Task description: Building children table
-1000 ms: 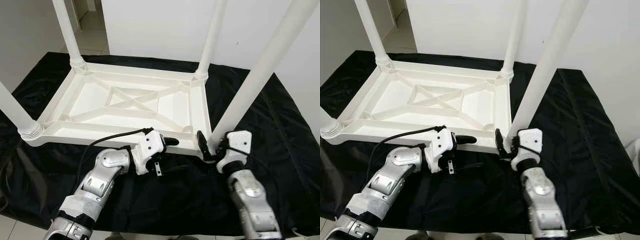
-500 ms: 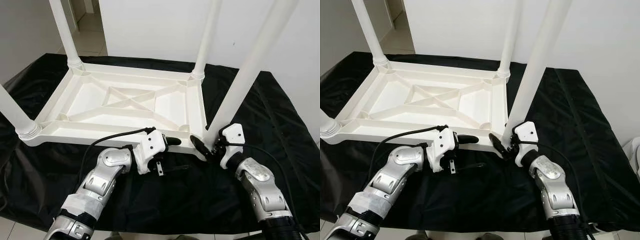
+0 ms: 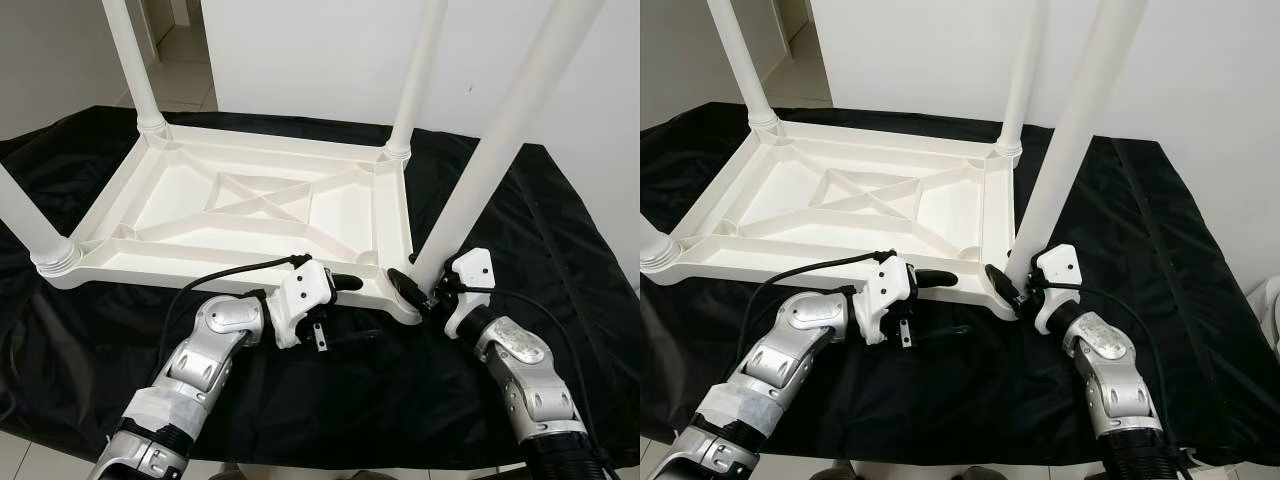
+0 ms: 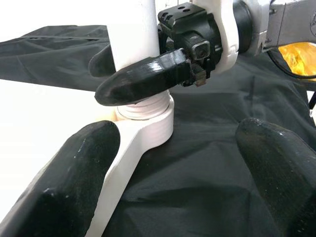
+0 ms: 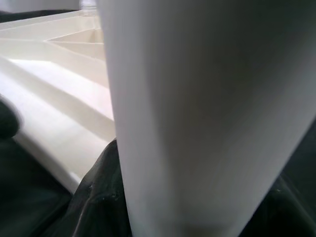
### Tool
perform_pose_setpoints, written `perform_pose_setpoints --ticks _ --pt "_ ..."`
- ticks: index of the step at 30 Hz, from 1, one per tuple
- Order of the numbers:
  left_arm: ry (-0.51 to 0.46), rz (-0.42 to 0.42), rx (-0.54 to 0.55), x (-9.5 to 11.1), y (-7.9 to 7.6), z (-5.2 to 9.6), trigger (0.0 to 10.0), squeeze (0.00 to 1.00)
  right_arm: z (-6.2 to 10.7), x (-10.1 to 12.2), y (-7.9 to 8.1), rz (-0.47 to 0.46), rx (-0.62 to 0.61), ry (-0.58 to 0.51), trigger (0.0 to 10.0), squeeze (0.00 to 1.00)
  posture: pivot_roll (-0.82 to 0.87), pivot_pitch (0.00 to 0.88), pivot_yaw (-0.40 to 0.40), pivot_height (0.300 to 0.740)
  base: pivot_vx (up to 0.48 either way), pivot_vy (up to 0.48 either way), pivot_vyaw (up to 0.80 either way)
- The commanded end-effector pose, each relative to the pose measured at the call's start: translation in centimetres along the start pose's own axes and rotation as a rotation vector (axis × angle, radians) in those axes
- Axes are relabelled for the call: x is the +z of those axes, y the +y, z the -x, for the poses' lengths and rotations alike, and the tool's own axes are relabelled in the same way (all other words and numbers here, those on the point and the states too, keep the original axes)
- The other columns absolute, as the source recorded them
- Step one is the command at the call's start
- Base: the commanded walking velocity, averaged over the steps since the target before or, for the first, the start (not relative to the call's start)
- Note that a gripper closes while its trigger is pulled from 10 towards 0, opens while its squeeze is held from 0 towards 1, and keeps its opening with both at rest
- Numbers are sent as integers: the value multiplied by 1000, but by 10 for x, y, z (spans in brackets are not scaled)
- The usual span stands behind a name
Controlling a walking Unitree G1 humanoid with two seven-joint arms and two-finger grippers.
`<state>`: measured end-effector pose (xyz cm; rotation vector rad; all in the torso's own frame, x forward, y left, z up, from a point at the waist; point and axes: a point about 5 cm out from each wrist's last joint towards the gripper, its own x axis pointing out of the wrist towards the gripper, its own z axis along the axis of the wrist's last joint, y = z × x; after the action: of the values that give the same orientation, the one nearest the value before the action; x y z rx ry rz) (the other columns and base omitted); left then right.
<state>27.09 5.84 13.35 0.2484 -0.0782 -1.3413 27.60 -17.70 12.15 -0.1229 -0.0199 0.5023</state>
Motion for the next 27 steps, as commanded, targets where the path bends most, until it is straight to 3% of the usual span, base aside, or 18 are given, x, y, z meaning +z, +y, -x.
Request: perform_pose_setpoints --ticks 1,7,9,13,16,21,23,27 --pt "3 3 20 -2 -1 -3 10000 0 4 -14 -2 -4 -81 64 10000 0 -23 0 -36 740 0 0 0" --pt "5 4 6 -3 -4 -5 10000 0 0 -11 5 -44 -254 38 10000 0 -29 0 -37 740 0 0 0" --pt "5 4 6 -3 -4 -5 10000 0 0 -11 5 -44 -254 38 10000 0 -29 0 -37 740 0 0 0" --pt "8 4 0 -4 -5 -4 10000 0 -3 -6 15 -68 -301 11 10000 0 -31 0 -36 740 0 0 0" --pt "10 5 -2 -4 -6 -4 10000 0 -10 10 31 -149 -456 -80 10000 0 -26 0 -41 740 0 0 0" --pt "10 5 -1 -4 -6 -4 10000 0 -10 12 34 -153 -513 -83 10000 0 -25 0 -42 740 0 0 0" --pt "10 7 1 -4 -6 -4 10000 0 -9 11 38 -160 -656 -53 10000 0 -22 0 -45 740 0 0 0" --pt "10 7 3 -4 -7 -3 10000 0 -8 9 41 -167 -746 -29 10000 0 -20 0 -44 740 0 0 0"
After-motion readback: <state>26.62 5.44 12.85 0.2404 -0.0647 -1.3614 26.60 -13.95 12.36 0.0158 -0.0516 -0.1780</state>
